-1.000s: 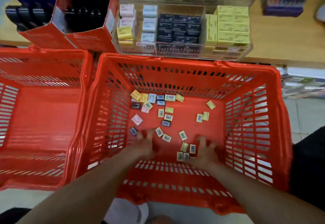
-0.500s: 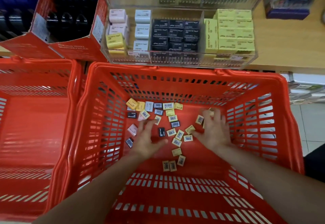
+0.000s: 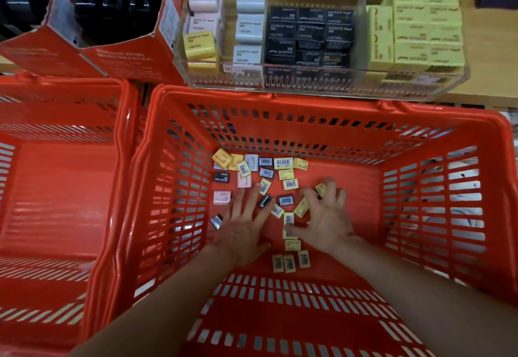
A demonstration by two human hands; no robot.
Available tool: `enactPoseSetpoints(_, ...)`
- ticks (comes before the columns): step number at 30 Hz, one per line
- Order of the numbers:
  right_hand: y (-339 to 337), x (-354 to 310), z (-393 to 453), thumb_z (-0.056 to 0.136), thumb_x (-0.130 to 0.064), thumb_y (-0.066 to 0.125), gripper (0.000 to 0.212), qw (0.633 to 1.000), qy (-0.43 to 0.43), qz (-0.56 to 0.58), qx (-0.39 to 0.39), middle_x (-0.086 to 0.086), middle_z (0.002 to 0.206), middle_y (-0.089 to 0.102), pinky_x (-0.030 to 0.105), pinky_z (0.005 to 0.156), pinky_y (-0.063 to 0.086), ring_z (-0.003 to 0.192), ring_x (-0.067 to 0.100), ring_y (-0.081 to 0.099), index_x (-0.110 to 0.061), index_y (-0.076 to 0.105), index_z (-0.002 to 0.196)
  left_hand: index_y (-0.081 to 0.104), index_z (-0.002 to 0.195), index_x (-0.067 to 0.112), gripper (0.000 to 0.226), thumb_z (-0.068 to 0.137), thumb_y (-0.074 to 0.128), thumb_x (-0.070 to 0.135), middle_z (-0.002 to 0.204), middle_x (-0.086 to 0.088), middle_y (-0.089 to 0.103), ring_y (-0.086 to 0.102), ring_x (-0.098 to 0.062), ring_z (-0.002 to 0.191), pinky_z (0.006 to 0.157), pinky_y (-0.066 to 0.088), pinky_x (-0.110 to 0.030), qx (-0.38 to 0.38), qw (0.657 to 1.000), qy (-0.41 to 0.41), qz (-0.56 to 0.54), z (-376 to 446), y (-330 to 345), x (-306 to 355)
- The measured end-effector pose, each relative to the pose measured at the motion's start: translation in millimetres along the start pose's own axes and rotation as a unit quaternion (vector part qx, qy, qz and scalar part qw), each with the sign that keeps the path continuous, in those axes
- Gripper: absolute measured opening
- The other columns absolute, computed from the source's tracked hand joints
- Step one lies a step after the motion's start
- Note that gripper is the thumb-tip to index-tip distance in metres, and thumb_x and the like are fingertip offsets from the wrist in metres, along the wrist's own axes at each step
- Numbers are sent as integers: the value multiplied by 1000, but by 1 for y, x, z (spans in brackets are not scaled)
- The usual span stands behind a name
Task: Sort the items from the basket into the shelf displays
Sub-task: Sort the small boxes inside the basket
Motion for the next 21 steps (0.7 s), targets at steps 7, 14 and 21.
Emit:
enactPoseSetpoints(7, -8, 0, 13, 71, -49, 81, 45, 998, -36, 59, -12, 1, 129, 24, 35, 96, 42, 118, 24, 28, -32, 58, 106, -1, 157, 35, 91, 90, 60, 42, 162, -2, -27, -12, -33, 150, 119, 14, -53, 25, 999, -9, -36, -2, -6, -2)
enactPoseSetpoints(14, -15, 24, 8, 80, -14, 78, 21, 996, -61, 62, -2, 2, 130, 43, 30, 107, 34, 122, 23, 37, -20, 71, 99, 44, 143, 24, 53, 93, 61, 19, 152, 3, 28, 27, -15, 138, 111, 33, -26, 152, 963, -13, -222, -7, -42, 0)
enactPoseSetpoints(21, -38, -5, -10, 79, -14, 80, 16, 947, 4, 317, 47, -15, 94, 64, -2, 67, 38, 84, 1, 60, -24, 73, 90, 62, 108, 24, 14, 103, 49, 26, 118, -6, 66, 66, -15, 101, 78, 58, -26, 66, 664, -213, -714, 11, -41, 27)
Point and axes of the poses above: each hand's wrist, its own z-axis towards the middle knuckle, its own y-axis out of the palm, x = y × z, the point moved 7 cm from there along z, towards the middle knuckle
